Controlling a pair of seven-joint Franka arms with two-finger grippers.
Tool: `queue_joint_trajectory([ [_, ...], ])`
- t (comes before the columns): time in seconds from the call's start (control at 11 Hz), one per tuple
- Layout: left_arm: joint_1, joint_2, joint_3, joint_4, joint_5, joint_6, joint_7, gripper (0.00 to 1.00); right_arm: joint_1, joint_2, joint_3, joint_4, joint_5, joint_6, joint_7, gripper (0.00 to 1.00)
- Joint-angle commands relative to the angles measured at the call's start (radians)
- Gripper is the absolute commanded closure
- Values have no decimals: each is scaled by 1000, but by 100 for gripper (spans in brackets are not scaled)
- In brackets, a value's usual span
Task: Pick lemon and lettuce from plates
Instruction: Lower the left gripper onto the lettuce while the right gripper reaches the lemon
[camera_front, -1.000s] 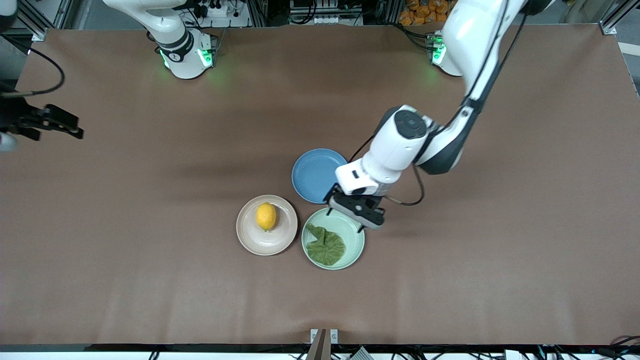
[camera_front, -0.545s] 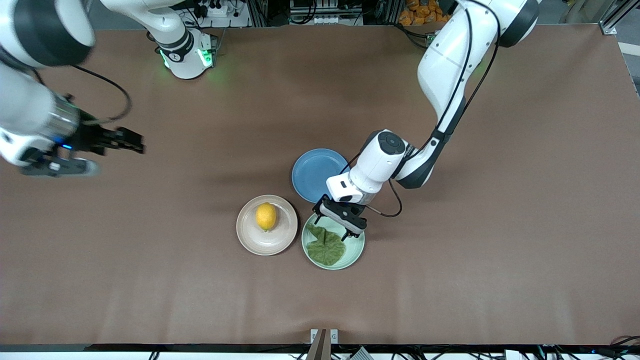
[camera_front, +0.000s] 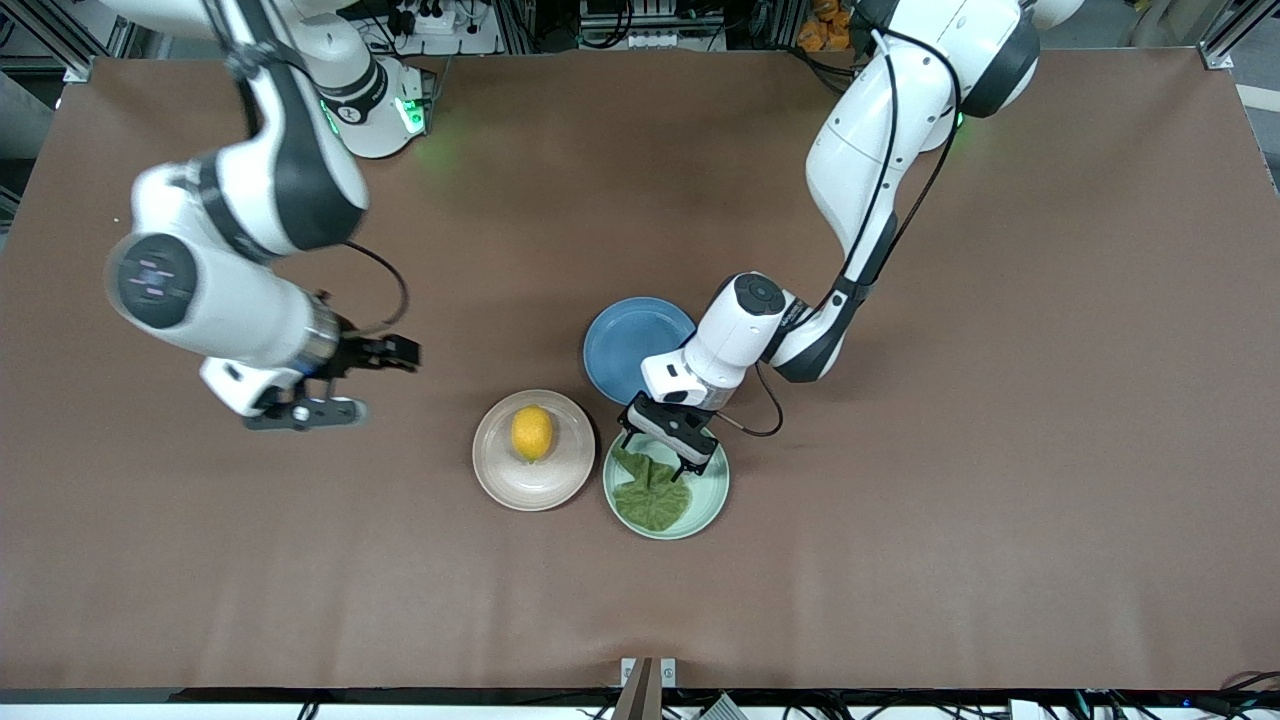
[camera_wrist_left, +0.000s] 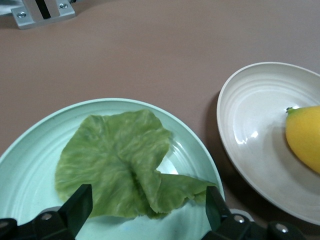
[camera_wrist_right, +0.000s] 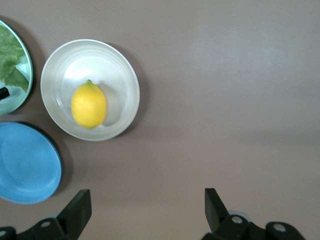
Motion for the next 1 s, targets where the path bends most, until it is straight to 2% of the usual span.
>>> queue_joint_trajectory([
  [0.0, -12, 42, 18, 40, 19, 24, -1, 0, 63, 88, -5, 21, 14, 102, 104, 0],
  [0.09, -12, 45, 18, 39, 19, 27, -1, 0, 81, 119, -5, 21, 17, 139, 127, 0],
  [0.36, -12, 55, 18, 40, 20, 27, -1, 26, 117, 213, -5, 21, 69, 277, 216, 0],
  [0.73, -12, 56, 18, 36, 22, 27, -1, 50, 172, 329, -6, 23, 65, 446, 273, 0],
  [0.91, -12, 53, 20, 34, 28, 27, -1, 67, 172, 358, -6, 23, 65, 483, 273, 0],
])
